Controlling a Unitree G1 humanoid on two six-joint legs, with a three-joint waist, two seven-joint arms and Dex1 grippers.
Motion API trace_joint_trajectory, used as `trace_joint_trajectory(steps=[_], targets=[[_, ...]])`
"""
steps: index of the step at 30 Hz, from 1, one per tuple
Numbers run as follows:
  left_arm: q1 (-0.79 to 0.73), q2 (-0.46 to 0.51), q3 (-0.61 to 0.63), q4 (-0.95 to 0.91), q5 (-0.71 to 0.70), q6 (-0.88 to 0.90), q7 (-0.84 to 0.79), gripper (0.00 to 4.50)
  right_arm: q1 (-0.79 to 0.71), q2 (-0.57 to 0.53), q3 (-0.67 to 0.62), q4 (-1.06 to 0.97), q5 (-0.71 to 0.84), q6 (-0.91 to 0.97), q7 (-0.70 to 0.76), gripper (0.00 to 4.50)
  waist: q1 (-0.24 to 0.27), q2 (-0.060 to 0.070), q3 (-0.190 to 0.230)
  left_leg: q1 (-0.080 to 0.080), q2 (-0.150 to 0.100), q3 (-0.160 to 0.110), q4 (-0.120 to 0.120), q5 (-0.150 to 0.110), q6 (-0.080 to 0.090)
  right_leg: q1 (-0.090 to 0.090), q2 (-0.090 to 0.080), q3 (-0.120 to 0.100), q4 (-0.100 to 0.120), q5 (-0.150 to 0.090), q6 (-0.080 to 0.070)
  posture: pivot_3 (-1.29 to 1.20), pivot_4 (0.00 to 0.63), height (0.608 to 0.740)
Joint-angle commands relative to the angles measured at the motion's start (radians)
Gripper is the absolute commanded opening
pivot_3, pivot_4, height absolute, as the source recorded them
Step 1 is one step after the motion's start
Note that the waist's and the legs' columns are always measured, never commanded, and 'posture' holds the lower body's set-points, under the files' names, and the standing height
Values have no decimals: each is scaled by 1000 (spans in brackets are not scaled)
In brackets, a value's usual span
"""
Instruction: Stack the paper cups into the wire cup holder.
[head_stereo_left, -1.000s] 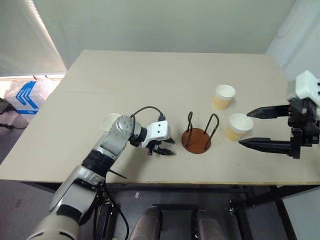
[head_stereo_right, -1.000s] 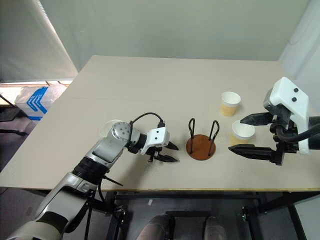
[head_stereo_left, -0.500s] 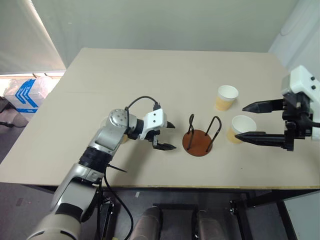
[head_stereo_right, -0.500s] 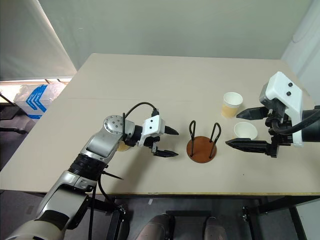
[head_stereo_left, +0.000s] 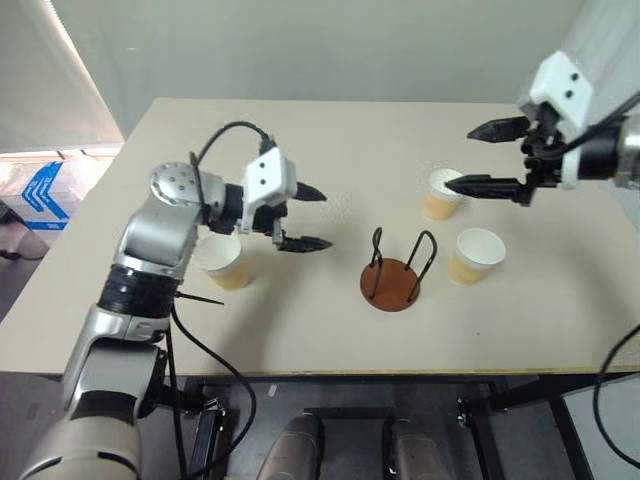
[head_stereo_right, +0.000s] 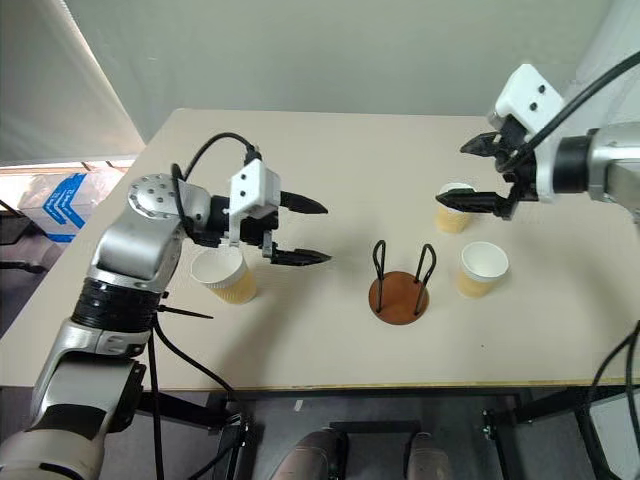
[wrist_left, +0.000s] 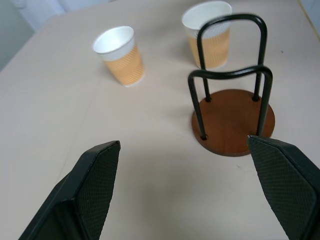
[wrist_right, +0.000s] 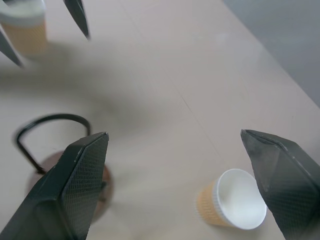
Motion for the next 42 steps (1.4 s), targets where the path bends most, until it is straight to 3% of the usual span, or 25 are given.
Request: trace_joint_trajectory(steps=[1, 7, 12, 22, 29, 32, 42], targets=[[17, 26, 36, -90, -35, 48, 21, 4430, -64, 51, 67, 125, -150, -131, 52, 4500, -3, 0, 0, 0, 0, 0, 0, 0, 0, 0, 0, 0, 0, 0, -1, 0, 150, 740], [25, 43, 44, -135, -48, 96, 51, 4430, -135, 149, 187, 425, -407, -353, 83, 4500, -1, 0, 0, 0, 0, -1, -1, 1, -1, -1, 0, 0, 1, 2, -4, 0, 150, 740], [23, 51, 38, -155, -51, 112, 70, 4430, -207, 245, 213, 670, -542, -498, 70, 4500, -3, 1, 0, 1, 0, -1, -2, 2, -3, -1, 0, 0, 1, 4, -7, 0, 150, 740], [29, 66, 35, -169, -46, 114, 92, 4430, -304, 360, 197, 1020, -688, -663, 26, 4500, -2, 1, 1, 1, 0, -1, -3, 1, -6, -2, 0, 0, 1, 4, -10, 0, 150, 740], [53, 86, 44, -191, -46, 116, 99, 4430, -331, 404, 178, 1150, -730, -707, -13, 4500, -2, 1, 1, 1, 0, -2, -6, 0, -8, -4, 0, 0, 1, 4, -11, 0, 150, 740], [63, 95, 45, -198, -47, 116, 104, 4500, -332, 418, 169, 1185, -741, -716, -35, 3925, -2, 1, 1, 1, 1, -1, -8, 1, -9, -5, 0, 0, 1, 4, -11, 0, 150, 740], [87, 113, 37, -197, -38, 94, 110, 4500, -318, 441, 145, 1177, -740, -735, 4, 352, -2, 1, 1, 1, 2, -2, -17, 4, -16, -8, 0, -2, 1, 5, -13, 0, 150, 740]])
